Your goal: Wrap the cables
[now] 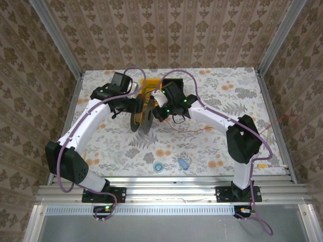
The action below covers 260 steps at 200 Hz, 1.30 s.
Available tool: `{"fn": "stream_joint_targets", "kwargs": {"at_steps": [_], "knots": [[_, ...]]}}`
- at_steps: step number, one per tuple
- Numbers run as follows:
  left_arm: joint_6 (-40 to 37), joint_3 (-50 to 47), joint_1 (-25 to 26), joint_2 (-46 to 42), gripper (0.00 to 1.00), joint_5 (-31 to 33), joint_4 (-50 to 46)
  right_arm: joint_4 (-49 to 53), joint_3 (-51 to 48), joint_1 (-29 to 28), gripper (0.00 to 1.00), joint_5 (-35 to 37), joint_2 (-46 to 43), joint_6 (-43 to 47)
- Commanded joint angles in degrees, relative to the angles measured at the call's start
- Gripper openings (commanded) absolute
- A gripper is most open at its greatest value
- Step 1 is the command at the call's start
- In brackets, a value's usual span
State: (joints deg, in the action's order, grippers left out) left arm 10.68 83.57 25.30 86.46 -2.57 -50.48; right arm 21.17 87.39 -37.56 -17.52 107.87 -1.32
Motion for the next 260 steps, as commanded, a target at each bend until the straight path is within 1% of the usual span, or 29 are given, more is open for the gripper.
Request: {"fn": "stream_joint_targets", "kwargs": {"at_steps": [1,57,120,157,224,260], "knots": [[-0.31,0.28,-0.36,1.09,0.64,-1.23,0.94,0.54,2.27,-0.41,0.0,-0.49,0.76,0.9],[-0.06,-0.47,-0.01,3.44,0.65,-1.1,4.44,1.1,3.17,-0.57,0.0,-1.06,0.99,1.24],[-0.04,0.62,-0.03,5.73,0.64,-0.52,5.87,1.69,4.35,-0.83,0.0,-1.86,1.78,1.67],[-0.3,0.71,0.01,6.68,0.55,-0.07,5.57,1.89,4.72,-0.83,0.0,-2.25,2.16,1.67],[-0.48,0.26,0.01,7.51,0.45,0.8,6.23,2.05,4.63,-0.91,0.0,-2.73,2.2,1.85],[-0.57,0.37,0.06,8.22,0.35,0.93,6.32,2.08,4.49,-0.86,0.0,-2.84,2.39,1.76]]}}
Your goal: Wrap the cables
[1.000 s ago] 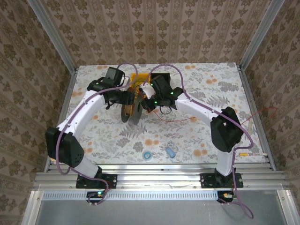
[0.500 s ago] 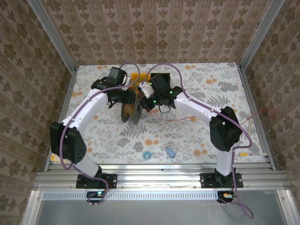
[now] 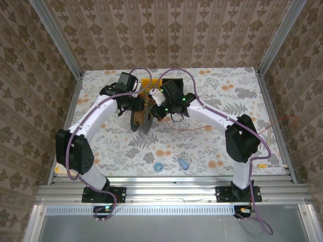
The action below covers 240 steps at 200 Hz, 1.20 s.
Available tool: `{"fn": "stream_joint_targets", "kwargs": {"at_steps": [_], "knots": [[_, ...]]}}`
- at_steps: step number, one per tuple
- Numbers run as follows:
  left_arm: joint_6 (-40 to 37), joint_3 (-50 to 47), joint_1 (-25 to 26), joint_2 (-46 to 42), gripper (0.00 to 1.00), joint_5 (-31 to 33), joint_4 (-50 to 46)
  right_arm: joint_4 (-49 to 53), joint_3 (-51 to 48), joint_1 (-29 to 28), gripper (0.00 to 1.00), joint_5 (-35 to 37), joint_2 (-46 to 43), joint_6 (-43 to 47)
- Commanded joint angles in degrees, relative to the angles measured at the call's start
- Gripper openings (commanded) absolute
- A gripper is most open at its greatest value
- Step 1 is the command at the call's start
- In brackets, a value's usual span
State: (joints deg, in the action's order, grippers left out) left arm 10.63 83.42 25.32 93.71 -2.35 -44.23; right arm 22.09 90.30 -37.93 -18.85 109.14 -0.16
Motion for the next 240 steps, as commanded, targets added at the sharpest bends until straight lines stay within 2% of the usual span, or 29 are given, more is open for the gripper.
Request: {"fn": "stream_joint_targets", "kwargs": {"at_steps": [1,136,189,240], "knots": [[-0.53,0.52,0.06,0.95,0.35,0.74,0.04,1.14,1.57,-0.52,0.0,-1.53,1.14,0.6],[-0.95,0.78,0.31,2.26,0.0,0.97,0.1,0.86,1.55,-0.55,0.0,-2.42,1.29,0.86],[-1.66,0.57,0.29,1.94,0.0,0.93,-0.33,1.3,1.8,0.11,0.0,-1.1,0.92,1.47],[-5.35,1.16,0.24,-0.46,0.0,1.18,-3.08,4.43,7.08,4.97,0.01,-1.01,1.66,5.77]]}}
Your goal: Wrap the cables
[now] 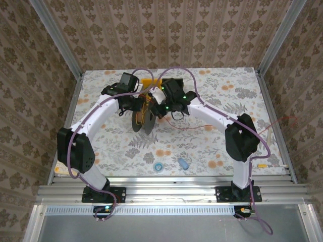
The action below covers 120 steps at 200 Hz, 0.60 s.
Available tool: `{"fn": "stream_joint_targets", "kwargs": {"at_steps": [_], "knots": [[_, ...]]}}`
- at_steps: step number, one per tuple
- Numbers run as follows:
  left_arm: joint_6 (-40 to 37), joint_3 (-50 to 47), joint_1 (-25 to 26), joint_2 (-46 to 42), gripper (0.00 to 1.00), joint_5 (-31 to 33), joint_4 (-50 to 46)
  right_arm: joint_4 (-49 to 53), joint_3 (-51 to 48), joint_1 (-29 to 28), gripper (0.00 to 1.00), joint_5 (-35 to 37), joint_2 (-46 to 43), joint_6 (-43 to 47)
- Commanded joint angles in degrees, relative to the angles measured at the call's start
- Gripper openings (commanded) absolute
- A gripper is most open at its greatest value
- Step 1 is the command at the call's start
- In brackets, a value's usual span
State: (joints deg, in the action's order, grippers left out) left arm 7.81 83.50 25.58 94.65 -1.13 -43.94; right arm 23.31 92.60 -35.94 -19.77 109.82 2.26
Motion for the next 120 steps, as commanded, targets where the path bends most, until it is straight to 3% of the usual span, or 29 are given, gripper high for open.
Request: {"fn": "stream_joint_targets", "kwargs": {"at_steps": [1,59,120], "knots": [[-2.67,1.1,-0.01,-1.44,0.0,0.02,-3.44,3.31,5.01,3.11,0.02,-0.18,1.08,3.49],[-5.54,3.62,-1.18,-5.02,0.0,-0.31,-6.58,7.17,14.35,7.25,0.18,-2.51,4.85,9.7],[-8.57,6.07,-2.98,-7.52,0.0,-2.96,-8.87,6.78,12.39,9.35,0.22,-6.06,4.92,10.83]]}}
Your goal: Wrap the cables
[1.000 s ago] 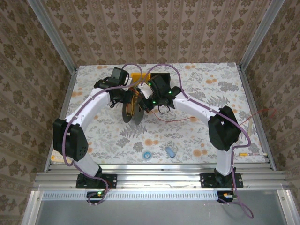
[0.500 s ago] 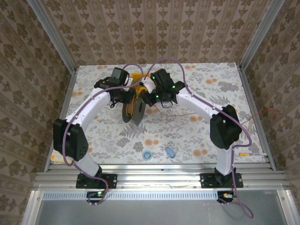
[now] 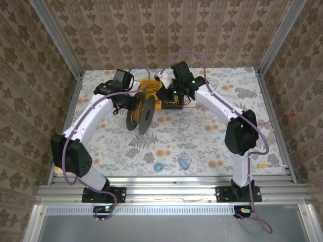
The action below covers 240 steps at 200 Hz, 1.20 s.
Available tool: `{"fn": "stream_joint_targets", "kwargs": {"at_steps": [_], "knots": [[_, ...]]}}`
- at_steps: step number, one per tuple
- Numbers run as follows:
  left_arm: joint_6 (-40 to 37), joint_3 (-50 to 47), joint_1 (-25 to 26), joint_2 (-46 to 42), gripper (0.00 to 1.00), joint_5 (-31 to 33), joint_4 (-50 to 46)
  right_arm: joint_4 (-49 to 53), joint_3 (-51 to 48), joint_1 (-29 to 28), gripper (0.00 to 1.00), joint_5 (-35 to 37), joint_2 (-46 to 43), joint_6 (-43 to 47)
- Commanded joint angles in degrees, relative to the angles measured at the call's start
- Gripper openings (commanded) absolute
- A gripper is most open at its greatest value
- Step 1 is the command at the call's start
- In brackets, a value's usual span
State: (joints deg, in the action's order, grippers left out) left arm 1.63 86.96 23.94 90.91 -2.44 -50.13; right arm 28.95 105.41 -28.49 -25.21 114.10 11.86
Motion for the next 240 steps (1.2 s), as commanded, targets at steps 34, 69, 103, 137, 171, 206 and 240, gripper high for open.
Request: {"fn": "stream_joint_targets", "kwargs": {"at_steps": [34,69,103,137,171,206,240], "knots": [[-4.36,3.28,-3.64,-5.53,0.0,-5.0,-3.62,-0.44,-3.79,3.66,0.24,-1.92,-0.86,2.24],[-6.18,3.52,-6.04,-7.95,0.0,-8.68,-4.7,-0.26,-5.6,5.97,0.17,-3.15,-1.33,3.55],[-6.72,3.55,-8.19,-10.13,0.0,-12.68,-4.63,-0.02,-6.66,7.47,0.09,-3.53,-1.57,3.98],[-6.99,4.0,-10.5,-11.86,0.0,-17.12,-4.41,-0.24,-7.93,8.36,0.0,-3.62,-1.88,4.14],[-5.87,3.86,-14.8,-14.65,0.0,-22.95,-3.09,-1.53,-9.89,10.07,0.0,-3.85,-2.83,3.76],[-5.31,5.42,-16.59,-15.34,0.0,-24.19,-3.39,-1.78,-10.53,10.88,0.0,-4.3,-3.36,3.56],[-4.31,5.53,-16.5,-15.47,0.0,-24.61,-2.52,-2.27,-9.19,10.74,0.0,-5.55,-3.25,2.44]]}}
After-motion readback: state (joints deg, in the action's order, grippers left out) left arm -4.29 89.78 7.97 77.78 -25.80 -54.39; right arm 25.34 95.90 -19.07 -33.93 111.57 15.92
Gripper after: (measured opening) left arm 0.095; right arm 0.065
